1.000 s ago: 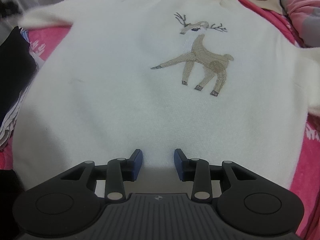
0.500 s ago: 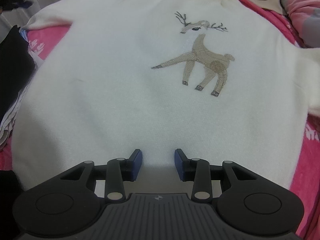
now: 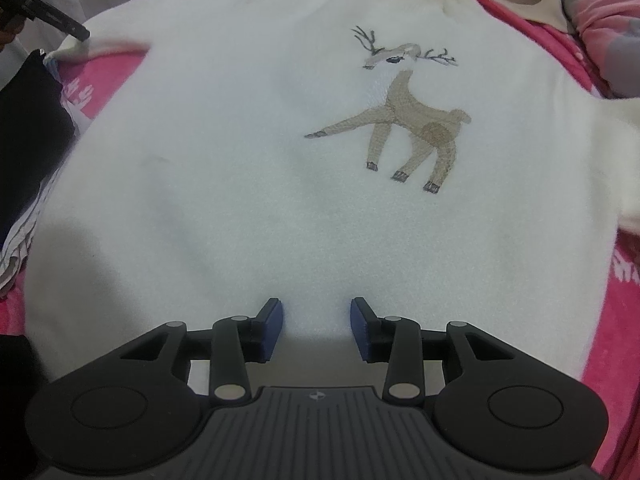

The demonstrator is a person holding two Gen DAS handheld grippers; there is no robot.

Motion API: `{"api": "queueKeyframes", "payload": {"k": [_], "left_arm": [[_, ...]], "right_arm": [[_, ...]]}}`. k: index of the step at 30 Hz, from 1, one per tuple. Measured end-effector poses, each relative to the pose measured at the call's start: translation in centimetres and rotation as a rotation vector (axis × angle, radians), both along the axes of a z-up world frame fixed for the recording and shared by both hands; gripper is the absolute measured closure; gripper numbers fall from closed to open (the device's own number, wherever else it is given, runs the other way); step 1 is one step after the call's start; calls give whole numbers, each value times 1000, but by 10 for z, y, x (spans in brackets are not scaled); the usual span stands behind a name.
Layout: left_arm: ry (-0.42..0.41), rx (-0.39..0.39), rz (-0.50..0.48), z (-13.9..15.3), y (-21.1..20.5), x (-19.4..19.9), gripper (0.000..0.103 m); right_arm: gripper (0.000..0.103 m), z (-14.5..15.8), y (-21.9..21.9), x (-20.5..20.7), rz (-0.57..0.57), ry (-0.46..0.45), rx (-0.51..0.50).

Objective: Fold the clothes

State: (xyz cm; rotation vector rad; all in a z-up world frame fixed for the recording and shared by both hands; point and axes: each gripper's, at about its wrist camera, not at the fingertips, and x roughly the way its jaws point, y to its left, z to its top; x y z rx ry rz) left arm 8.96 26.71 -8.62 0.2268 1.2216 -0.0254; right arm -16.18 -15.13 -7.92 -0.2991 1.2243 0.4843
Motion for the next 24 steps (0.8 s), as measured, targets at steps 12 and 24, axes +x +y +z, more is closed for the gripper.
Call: {"api": "queueKeyframes", "payload": {"k": [12,24], "left_arm": [[-225,-45,-157,55,-94,9,78],[-304,-141,-137,-5,-203,116,76]], "right_arm": [[61,18,-62,34,12,-175,92],[63,11,-77,184,-27,-423,117]]}}
